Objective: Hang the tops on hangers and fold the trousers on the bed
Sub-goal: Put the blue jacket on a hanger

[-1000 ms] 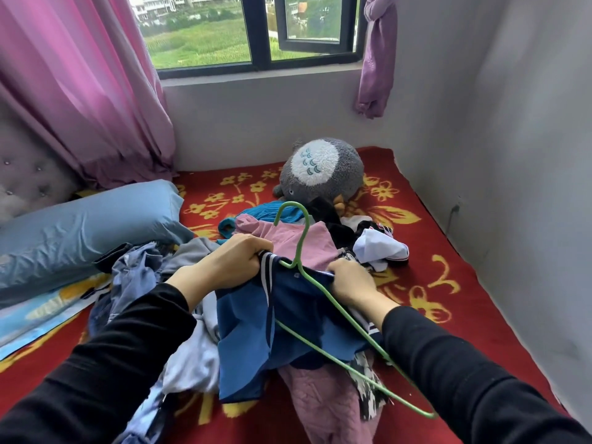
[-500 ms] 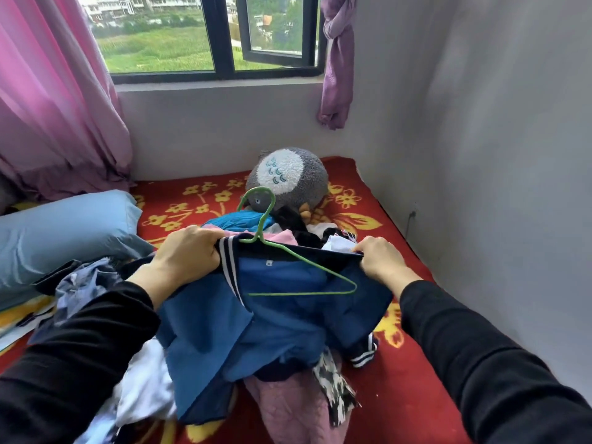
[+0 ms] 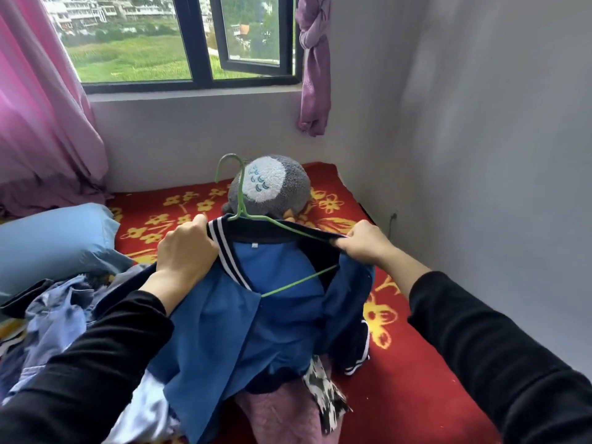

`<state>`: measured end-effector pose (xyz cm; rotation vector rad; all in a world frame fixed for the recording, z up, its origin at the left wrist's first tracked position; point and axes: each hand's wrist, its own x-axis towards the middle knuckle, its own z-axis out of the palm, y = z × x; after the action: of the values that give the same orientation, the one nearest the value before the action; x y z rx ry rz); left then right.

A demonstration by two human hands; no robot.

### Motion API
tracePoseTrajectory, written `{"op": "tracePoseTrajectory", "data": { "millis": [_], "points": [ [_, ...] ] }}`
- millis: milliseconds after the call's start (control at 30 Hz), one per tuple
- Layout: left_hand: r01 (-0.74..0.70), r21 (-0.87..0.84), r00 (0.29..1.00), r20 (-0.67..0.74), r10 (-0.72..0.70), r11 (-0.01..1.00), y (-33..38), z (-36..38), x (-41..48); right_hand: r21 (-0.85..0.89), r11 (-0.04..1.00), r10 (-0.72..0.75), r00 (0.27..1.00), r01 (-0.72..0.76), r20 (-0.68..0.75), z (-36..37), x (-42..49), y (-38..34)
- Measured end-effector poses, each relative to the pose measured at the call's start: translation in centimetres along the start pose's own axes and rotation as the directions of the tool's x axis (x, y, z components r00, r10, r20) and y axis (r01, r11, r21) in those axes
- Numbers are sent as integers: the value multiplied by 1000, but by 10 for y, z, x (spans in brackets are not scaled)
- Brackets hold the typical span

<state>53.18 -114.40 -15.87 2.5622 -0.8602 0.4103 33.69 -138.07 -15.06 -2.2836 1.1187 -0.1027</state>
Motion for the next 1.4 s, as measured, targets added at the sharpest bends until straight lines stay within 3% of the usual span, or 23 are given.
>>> {"op": "tracePoseTrajectory", "data": {
  "millis": [133, 233, 300, 400, 533, 633, 700, 800, 867, 900, 933, 967, 1033, 1067, 1133, 1267, 1400],
  "points": [
    [100, -248, 994, -5, -105, 964, 30, -34, 26, 245, 954, -127, 972, 174, -197, -33, -11, -62],
    [119, -411, 977, -113, -179, 904, 46, -74, 50, 186, 872, -361, 850, 454, -384, -54, -30, -106],
    [88, -501, 948, -224, -227, 861, 50, -105, 64, 98, 824, -466, 767, 557, -441, -70, -41, -122],
    [-12, -560, 912, -345, -220, 828, 62, -150, 81, 32, 813, -469, 688, 581, -553, -107, -42, -152],
    [-158, -666, 961, -274, -42, 729, 86, -210, 100, 88, 806, -399, 647, 585, -650, -157, -36, -196],
    [-270, -529, 930, -359, 76, 805, 87, -235, 108, 62, 784, -441, 625, 617, -644, -170, -43, -214],
    [-297, -457, 896, -438, 79, 838, 81, -243, 109, 16, 697, -579, 575, 717, -579, -161, -62, -223],
    [-283, -449, 865, -502, 23, 848, 65, -252, 105, -108, 611, -774, 563, 784, -292, -135, -77, -223],
    [-284, -459, 854, -520, 4, 842, 50, -257, 99, 77, 591, -783, 594, 803, -183, -131, -83, -217],
    [-285, -464, 849, -528, -4, 839, 43, -261, 97, 189, 545, -771, 577, 817, -269, -134, -82, -215],
    [-285, -467, 843, -537, -13, 837, 36, -265, 94, 190, 493, -732, 522, 849, -438, -139, -78, -215],
    [-286, -468, 837, -547, -21, 836, 30, -269, 91, 70, 491, -682, 433, 868, -590, -143, -73, -217],
    [-291, -478, 833, -553, -27, 829, 22, -277, 86, -189, 551, -710, 338, 813, -619, -148, -66, -232],
    [-291, -486, 838, -545, -26, 824, 18, -281, 84, -220, 553, -748, 363, 804, -556, -146, -62, -243],
    [-282, -500, 854, -519, -22, 819, 11, -290, 80, -105, 513, -767, 400, 852, -502, -140, -62, -268],
    [-215, -554, 925, -381, -15, 805, -16, -320, 68, 7, 414, -735, 339, 910, -587, -129, -59, -301],
    [-72, -412, 962, -268, -45, 908, -69, -344, 25, 127, 345, -672, 339, 930, -658, -120, -68, -312]
  ]
}}
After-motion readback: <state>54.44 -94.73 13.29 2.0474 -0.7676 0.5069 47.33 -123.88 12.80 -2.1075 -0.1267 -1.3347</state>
